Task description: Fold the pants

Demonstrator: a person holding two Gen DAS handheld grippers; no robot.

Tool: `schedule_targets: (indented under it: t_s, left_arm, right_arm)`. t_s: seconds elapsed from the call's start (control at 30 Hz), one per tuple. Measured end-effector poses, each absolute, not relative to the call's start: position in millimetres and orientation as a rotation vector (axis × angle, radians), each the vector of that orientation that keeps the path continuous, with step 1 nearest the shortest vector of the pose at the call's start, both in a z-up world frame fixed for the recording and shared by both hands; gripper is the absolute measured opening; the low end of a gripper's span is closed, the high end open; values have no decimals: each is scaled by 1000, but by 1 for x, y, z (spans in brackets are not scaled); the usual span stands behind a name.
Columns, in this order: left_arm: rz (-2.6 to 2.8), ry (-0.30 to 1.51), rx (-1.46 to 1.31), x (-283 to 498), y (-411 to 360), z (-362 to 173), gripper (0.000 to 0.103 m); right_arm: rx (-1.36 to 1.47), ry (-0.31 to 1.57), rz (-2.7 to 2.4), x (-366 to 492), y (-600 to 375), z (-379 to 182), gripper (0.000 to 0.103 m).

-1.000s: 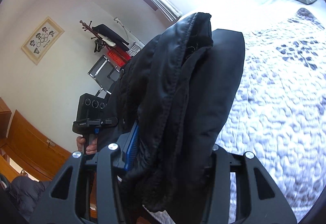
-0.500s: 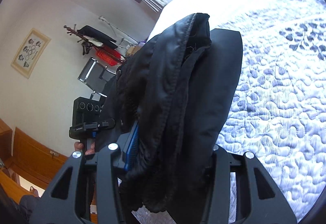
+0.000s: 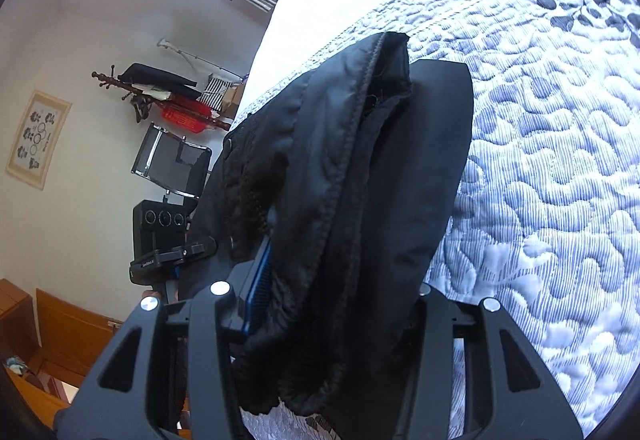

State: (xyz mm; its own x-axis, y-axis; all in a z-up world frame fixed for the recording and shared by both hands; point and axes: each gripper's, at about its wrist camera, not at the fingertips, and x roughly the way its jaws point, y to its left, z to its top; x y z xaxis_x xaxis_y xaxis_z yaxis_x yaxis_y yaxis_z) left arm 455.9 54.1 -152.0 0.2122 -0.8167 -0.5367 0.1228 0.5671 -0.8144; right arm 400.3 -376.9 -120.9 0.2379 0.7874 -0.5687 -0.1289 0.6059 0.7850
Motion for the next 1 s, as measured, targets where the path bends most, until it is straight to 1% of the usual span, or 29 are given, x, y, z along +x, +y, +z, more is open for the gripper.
schedule_targets:
  t_s: [0.13,0.23,0.3,0.37,0.4,0.47,0.5,0.53,0.57,0.6,0.63,0.67,0.7,0.73,0.93,1.0]
  left_arm:
    - [-742,1161,-746,441,60,-158,48]
    - [-759,1148,-766,432,62,-160,56]
    - [-753,1144,-731,434,61,-162,56]
    - [-730,1165,-734,440,62,-169,57]
    - [-726,1174,-746,443,64,-173,60]
    - [-709,1185,-731,447,64,-181,63]
    - [-702,1190,-722,447,66,-186,73]
    - [-683,1198,-712,448,65,-190,82]
    - [-672,1203,-702,447,66,-193,86]
    - [-656,1203,-689,446,66,-196,93]
    - [-655,1197,-687,445,66,-196,94]
    - [-658,1189,-681,443,67,-196,94]
    - [-651,1186,-668,441,67,-194,97]
    - [-628,1181,-649,438,70,-192,99]
    - [-473,1135,-566,411,92,-170,99]
    - [-402,1104,-486,396,93,-156,99]
  right_arm:
    - [709,1207,728,410,-383,-130,47]
    - [732,1226,754,410,-387,-134,47]
    - [711,1222,737,409,-388,-135,49]
    - [705,1233,711,412,-384,-137,53]
    - [711,1243,696,413,-382,-140,55]
    - [716,1249,680,413,-383,-146,62]
    - [723,1251,675,412,-386,-150,66]
    - [735,1252,668,410,-390,-155,75]
    - [740,1255,657,408,-391,-158,81]
    - [741,1251,654,405,-392,-159,81]
    - [730,1240,656,403,-394,-161,83]
    - [709,1233,654,399,-395,-160,88]
    - [694,1229,656,396,-396,-158,90]
    - [679,1228,649,392,-397,-157,90]
    - [670,1196,561,365,-417,-149,90]
    - [622,1175,513,353,-418,-140,90]
